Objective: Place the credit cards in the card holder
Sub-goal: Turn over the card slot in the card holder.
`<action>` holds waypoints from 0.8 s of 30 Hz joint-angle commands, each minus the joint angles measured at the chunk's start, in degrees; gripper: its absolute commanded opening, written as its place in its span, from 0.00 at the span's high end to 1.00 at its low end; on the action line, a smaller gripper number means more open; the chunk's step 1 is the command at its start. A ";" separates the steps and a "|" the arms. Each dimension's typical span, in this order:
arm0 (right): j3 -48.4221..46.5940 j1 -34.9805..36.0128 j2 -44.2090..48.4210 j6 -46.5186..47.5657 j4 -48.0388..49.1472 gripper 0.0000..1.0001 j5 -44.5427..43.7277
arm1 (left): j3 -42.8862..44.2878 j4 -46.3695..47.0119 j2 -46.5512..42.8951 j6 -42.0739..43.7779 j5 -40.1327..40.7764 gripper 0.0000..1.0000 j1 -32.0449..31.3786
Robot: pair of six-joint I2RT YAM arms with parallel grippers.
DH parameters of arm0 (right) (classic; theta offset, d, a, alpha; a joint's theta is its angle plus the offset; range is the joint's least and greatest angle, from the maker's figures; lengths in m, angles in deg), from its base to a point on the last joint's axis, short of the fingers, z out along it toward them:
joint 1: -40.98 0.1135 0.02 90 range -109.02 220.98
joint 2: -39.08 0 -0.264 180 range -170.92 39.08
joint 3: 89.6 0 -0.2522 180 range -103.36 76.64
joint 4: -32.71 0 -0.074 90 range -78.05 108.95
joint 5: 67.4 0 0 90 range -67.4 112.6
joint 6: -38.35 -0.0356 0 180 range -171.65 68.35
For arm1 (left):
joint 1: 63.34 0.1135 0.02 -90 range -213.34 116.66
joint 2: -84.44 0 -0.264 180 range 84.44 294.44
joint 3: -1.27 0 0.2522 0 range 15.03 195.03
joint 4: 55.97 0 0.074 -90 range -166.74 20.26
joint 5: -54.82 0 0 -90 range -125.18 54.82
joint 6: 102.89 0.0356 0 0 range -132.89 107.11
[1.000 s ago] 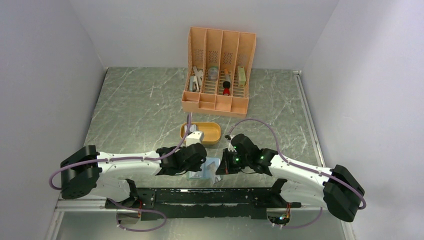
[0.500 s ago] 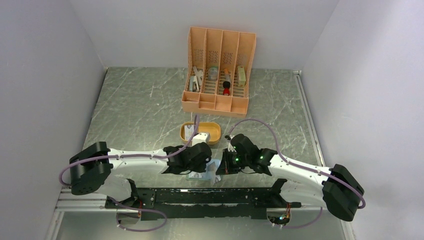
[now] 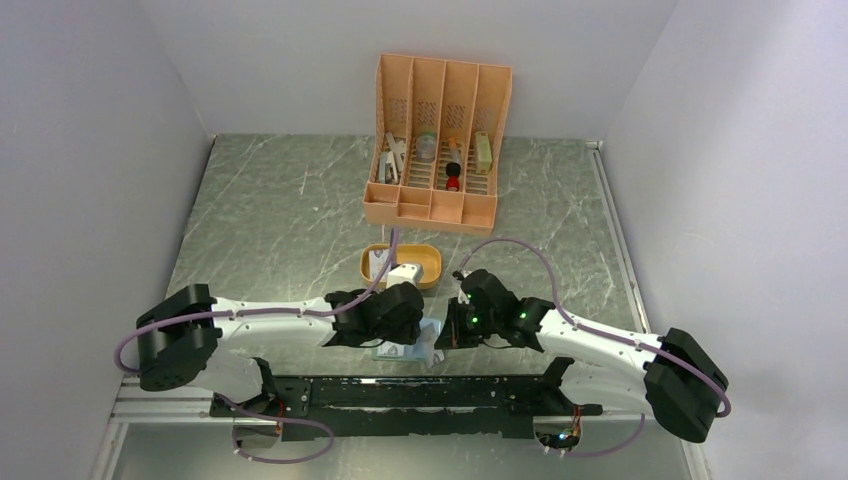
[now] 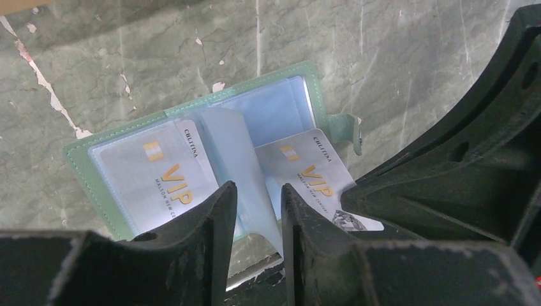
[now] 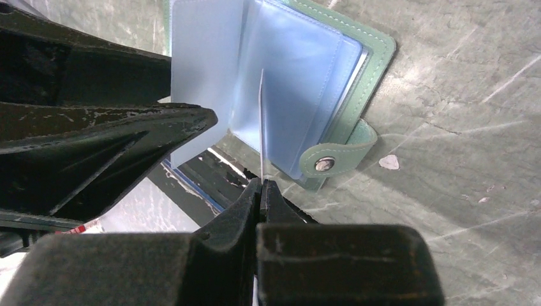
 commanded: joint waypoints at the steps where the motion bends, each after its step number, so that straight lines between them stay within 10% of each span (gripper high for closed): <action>1: 0.99 0.32 0.78 -0.23 -0.36 1.00 -0.96 | 1.06 1.31 -1.64 0.56 0.10 0.63 -0.27; 14: 0.34 0.36 0.41 0.11 -0.43 1.00 -0.64 | 1.16 1.44 -1.28 1.26 1.17 0.57 0.33; 24: -0.41 0.37 0.47 0.05 -0.41 1.00 -0.29 | -0.26 3.04 0.97 1.36 0.18 0.74 0.51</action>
